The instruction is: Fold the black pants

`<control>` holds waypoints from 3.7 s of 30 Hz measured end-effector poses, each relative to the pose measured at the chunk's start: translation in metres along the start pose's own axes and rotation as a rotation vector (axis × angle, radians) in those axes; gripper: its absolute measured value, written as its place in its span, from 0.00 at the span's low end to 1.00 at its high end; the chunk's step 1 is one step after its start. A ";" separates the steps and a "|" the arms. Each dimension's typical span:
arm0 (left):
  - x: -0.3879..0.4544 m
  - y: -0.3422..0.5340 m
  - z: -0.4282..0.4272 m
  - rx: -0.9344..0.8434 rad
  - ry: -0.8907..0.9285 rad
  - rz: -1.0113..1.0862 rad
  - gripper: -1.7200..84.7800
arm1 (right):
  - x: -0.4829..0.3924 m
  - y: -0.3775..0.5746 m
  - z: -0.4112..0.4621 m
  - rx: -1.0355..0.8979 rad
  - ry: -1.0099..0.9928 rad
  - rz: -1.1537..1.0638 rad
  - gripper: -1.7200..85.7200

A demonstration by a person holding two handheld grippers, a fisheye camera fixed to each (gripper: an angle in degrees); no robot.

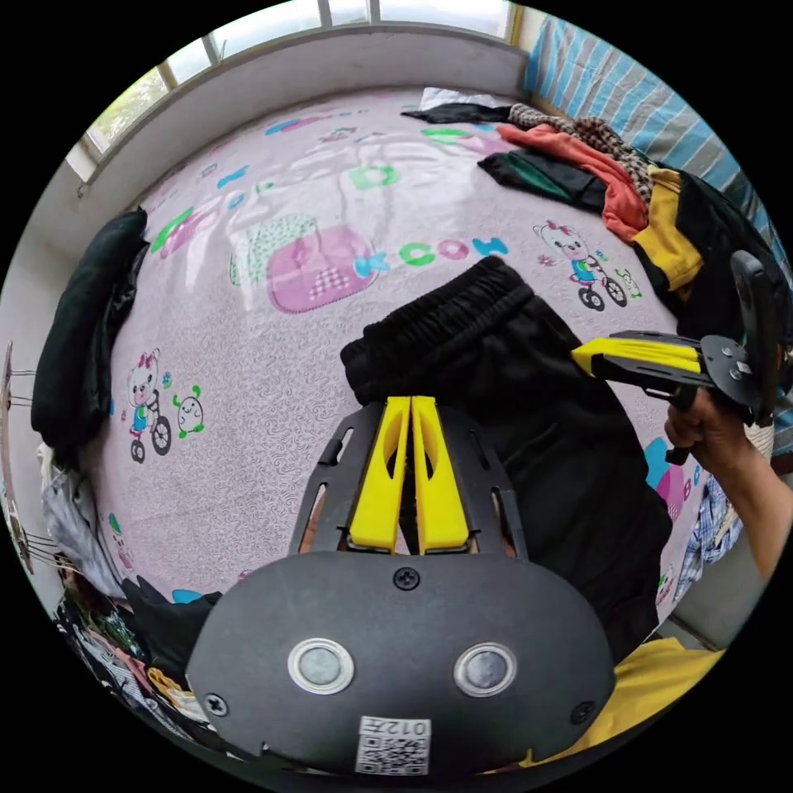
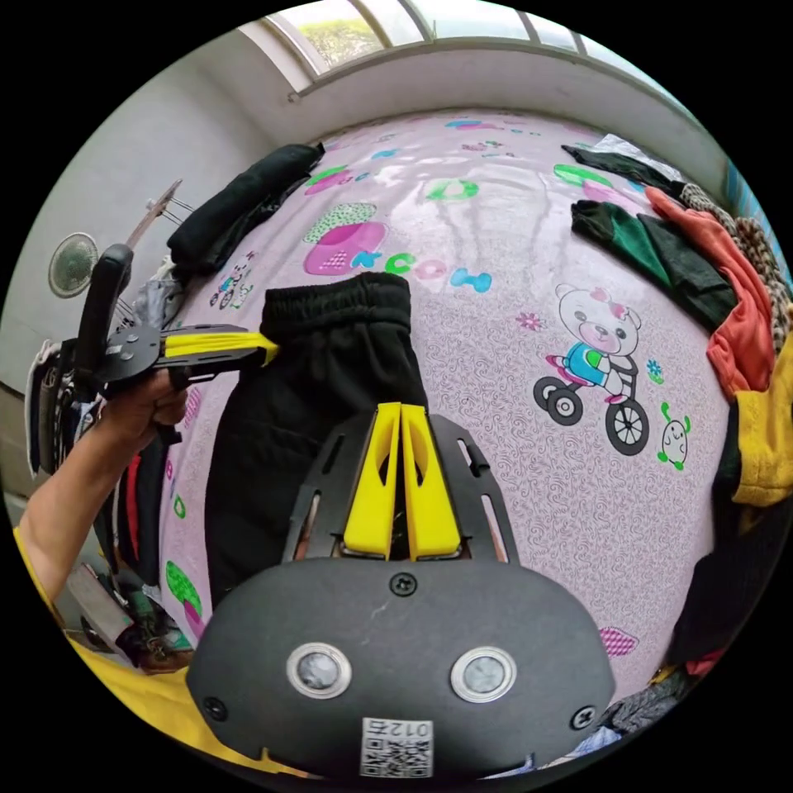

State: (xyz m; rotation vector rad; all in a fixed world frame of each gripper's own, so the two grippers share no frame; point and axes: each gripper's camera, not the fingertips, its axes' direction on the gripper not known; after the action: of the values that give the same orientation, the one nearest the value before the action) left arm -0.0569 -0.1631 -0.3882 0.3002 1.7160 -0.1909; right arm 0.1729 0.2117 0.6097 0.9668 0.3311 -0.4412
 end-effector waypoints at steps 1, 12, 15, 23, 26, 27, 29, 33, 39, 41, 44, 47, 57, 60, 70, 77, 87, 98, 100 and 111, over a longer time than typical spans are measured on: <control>-0.004 0.001 0.005 -0.011 0.032 -0.015 0.02 | 0.003 -0.001 0.009 -0.042 0.009 0.013 0.02; 0.039 0.078 -0.084 0.082 0.179 0.087 0.02 | -0.005 0.117 -0.066 0.069 -0.098 -0.036 0.02; 0.099 0.141 -0.087 -0.034 0.205 0.221 0.02 | -0.014 0.190 -0.082 0.024 -0.116 -0.046 0.02; 0.172 0.237 -0.037 -0.284 0.155 0.206 0.02 | -0.039 0.284 -0.052 -0.163 -0.104 -0.004 0.02; 0.159 0.248 -0.046 -0.279 0.187 0.050 0.02 | -0.045 0.291 -0.049 -0.180 -0.118 0.018 0.02; 0.158 0.254 -0.050 -0.284 0.199 0.030 0.02 | -0.046 0.292 -0.050 -0.188 -0.121 0.026 0.02; 0.163 0.264 -0.057 -0.288 0.200 0.023 0.02 | -0.057 0.301 -0.055 -0.191 -0.101 0.030 0.02; 0.185 0.299 -0.100 -0.204 0.158 -0.018 0.02 | -0.081 0.327 -0.085 -0.123 -0.065 0.004 0.02; 0.294 0.368 -0.163 -0.042 0.234 0.216 0.02 | -0.153 0.413 -0.119 -0.101 -0.083 -0.196 0.02; 0.334 0.384 -0.155 -0.102 0.217 0.303 0.02 | -0.184 0.444 -0.103 -0.180 -0.096 -0.283 0.02; 0.367 0.407 -0.133 -0.207 0.142 0.302 0.02 | -0.200 0.472 -0.081 -0.252 -0.003 -0.274 0.02; 0.368 0.430 -0.127 -0.212 0.191 0.207 0.02 | -0.198 0.493 -0.074 -0.267 0.045 -0.191 0.02; 0.497 0.530 -0.237 -0.013 -0.008 0.462 0.03 | -0.326 0.593 -0.129 -0.145 0.203 -0.747 0.08; 0.557 0.566 -0.237 0.011 -0.156 0.633 0.06 | -0.365 0.634 -0.119 -0.161 0.280 -0.978 0.11; 0.653 0.622 -0.214 -0.053 -0.384 0.925 0.13 | -0.431 0.690 -0.071 -0.171 0.539 -1.384 0.13; 0.665 0.631 -0.206 -0.094 -0.535 0.942 0.09 | -0.444 0.686 -0.061 -0.185 0.567 -1.381 0.09; 0.648 0.621 -0.216 -0.096 -0.468 0.890 0.03 | -0.451 0.643 -0.075 -0.230 0.484 -1.265 0.04; 0.578 0.575 -0.311 -0.112 -0.246 0.838 0.02 | -0.442 0.538 -0.175 -0.314 0.166 -1.053 0.03; 0.562 0.566 -0.333 -0.142 -0.148 0.819 0.02 | -0.442 0.529 -0.192 -0.338 0.117 -1.039 0.03; 0.471 0.509 -0.354 -0.272 0.199 0.795 0.02 | -0.426 0.455 -0.244 -0.496 -0.069 -1.016 0.03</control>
State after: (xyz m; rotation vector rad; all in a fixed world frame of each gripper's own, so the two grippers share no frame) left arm -0.3036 0.4683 -0.7720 0.7858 1.6639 0.6663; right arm 0.0142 0.7312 1.0004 0.2317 0.8259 -1.2417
